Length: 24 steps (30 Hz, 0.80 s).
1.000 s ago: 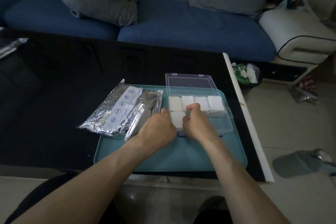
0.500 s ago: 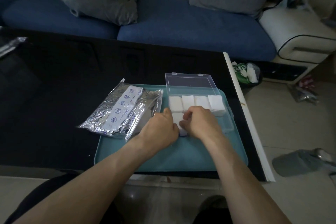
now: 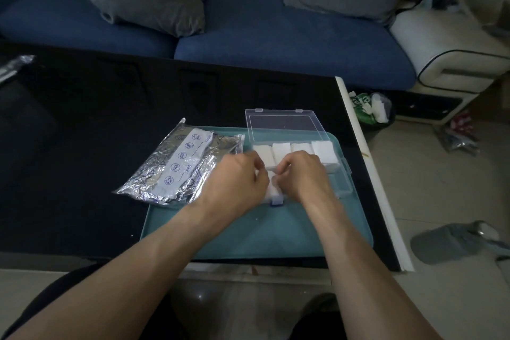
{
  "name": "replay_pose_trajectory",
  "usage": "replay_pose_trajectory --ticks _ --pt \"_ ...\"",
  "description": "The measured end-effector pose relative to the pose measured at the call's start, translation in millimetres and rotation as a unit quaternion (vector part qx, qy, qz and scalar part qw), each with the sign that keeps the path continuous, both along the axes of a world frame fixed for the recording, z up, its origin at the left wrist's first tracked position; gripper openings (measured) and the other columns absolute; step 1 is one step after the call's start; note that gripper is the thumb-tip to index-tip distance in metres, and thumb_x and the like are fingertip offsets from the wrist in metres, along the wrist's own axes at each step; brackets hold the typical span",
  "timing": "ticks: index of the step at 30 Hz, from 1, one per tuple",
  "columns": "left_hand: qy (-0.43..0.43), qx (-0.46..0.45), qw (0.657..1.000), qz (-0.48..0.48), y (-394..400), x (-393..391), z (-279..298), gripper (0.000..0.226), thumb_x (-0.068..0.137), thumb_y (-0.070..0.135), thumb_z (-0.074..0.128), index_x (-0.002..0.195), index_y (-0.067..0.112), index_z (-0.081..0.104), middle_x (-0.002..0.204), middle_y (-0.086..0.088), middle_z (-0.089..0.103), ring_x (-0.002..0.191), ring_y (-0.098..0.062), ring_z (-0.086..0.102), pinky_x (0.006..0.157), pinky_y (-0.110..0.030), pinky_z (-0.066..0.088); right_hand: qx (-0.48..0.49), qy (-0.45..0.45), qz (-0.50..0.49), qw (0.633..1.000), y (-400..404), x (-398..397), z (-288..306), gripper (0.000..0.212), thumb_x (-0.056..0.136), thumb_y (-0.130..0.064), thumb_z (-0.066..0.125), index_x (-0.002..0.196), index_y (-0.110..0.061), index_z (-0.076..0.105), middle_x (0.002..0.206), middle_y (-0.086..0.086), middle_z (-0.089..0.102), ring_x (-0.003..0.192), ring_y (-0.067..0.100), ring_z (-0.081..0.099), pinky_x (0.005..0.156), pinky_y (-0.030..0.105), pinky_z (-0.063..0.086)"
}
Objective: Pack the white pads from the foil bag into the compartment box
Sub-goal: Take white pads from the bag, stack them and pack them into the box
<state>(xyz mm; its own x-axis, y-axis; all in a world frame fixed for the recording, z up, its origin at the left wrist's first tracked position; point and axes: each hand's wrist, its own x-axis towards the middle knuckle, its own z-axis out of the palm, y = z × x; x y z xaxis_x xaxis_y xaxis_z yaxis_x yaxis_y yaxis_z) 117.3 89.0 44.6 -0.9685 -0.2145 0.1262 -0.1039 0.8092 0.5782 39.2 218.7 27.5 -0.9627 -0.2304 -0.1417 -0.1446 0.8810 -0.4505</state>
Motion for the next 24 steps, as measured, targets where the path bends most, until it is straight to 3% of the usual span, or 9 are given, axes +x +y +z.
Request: replay_pose_trajectory --ticks 3,5,9,12,14,16,19,21,24 --pt "0.104 -0.011 0.993 0.058 -16.9 -0.8 14.6 0.012 0.090 0.021 0.060 0.090 0.013 0.069 0.068 -0.003 0.068 0.064 -0.029 0.064 0.057 -0.037 0.050 -0.030 -0.052 0.019 0.998 -1.8 0.1 -6.5 0.022 0.079 -0.021 0.077 0.100 -0.018 0.077 0.102 -0.002 0.075 0.097 0.016 0.069 0.087 0.026 0.053" --pt "0.106 -0.041 0.991 0.072 -32.8 -0.8 15.8 0.018 0.090 0.027 0.061 0.098 0.012 0.067 0.083 -0.006 0.068 0.078 -0.029 0.063 0.067 -0.040 0.051 -0.034 -0.058 0.040 0.997 -4.2 1.6 -11.6 0.023 0.078 -0.020 0.078 0.100 -0.017 0.076 0.100 -0.001 0.075 0.097 0.015 0.069 0.087 0.024 0.052" --pt "-0.063 -0.123 0.988 0.073 -55.1 1.0 7.8 0.057 0.086 0.046 0.064 0.127 0.007 0.054 0.123 -0.018 0.053 0.118 -0.037 0.049 0.099 -0.044 0.042 -0.035 -0.028 0.050 0.998 -7.3 0.5 -11.0 0.027 0.078 -0.017 0.080 0.104 -0.019 0.076 0.095 -0.002 0.071 0.082 0.010 0.060 0.075 0.019 0.044" --pt "-0.169 -0.162 0.969 0.077 -65.2 0.2 1.0 0.064 0.085 0.046 0.065 0.131 0.006 0.047 0.133 -0.021 0.044 0.128 -0.039 0.039 0.103 -0.049 0.041 -0.011 -0.039 0.091 0.995 -8.3 2.4 -9.4 0.030 0.079 -0.022 0.082 0.109 -0.021 0.077 0.097 -0.004 0.071 0.084 0.009 0.060 0.078 0.021 0.046" --pt "-0.182 -0.149 0.969 0.080 -71.1 -2.5 -2.3 0.048 0.087 0.035 0.062 0.122 0.004 0.052 0.126 -0.022 0.052 0.121 -0.039 0.047 0.095 -0.045 0.046 0.023 -0.015 0.115 0.993 -9.9 4.9 -6.7 0.029 0.082 -0.030 0.081 0.110 -0.023 0.076 0.104 -0.003 0.073 0.092 0.013 0.064 0.086 0.027 0.051" --pt "-0.168 -0.147 0.972 0.081 -76.9 -4.5 -4.4 0.029 0.091 0.023 0.052 0.111 0.002 0.057 0.115 -0.023 0.062 0.107 -0.039 0.058 0.083 -0.039 0.047 0.021 0.062 0.139 0.988 -14.5 6.2 0.6 0.023 0.087 -0.033 0.076 0.108 -0.024 0.076 0.101 -0.003 0.071 0.090 0.013 0.063 0.083 0.028 0.050" --pt "-0.150 -0.119 0.977 0.096 -86.1 -3.7 -4.0 0.025 0.097 0.019 0.044 0.103 0.001 0.061 0.107 -0.023 0.065 0.098 -0.040 0.062 0.075 -0.036 0.045 -0.153 0.109 0.163 0.969 -30.5 14.9 13.5 0.016 0.090 -0.023 0.071 0.105 -0.020 0.076 0.089 -0.007 0.067 0.072 0.000 0.056 0.070 0.016 0.044" --pt "-0.142 -0.088 0.980 0.106 -92.0 -3.2 -1.7 0.026 0.099 0.018 0.044 0.100 0.000 0.061 0.103 -0.023 0.066 0.095 -0.041 0.063 0.075 -0.037 0.047 -0.178 0.059 0.179 0.966 -42.2 24.1 12.9 0.029 0.087 -0.022 0.074 0.115 -0.015 0.072 0.099 -0.005 0.068 0.078 0.000 0.059 0.075 0.016 0.043" --pt "-0.125 -0.018 0.986 0.108 -99.6 -2.0 0.4 0.022 0.095 0.012 0.044 0.092 -0.002 0.060 0.097 -0.025 0.066 0.090 -0.044 0.063 0.078 -0.044 0.052 -0.067 -0.007 0.221 0.973 -56.5 35.2 -1.0 0.068 0.082 -0.030 0.080 0.142 -0.015 0.051 0.130 0.004 0.059 0.112 0.019 0.058 0.088 0.021 0.039"
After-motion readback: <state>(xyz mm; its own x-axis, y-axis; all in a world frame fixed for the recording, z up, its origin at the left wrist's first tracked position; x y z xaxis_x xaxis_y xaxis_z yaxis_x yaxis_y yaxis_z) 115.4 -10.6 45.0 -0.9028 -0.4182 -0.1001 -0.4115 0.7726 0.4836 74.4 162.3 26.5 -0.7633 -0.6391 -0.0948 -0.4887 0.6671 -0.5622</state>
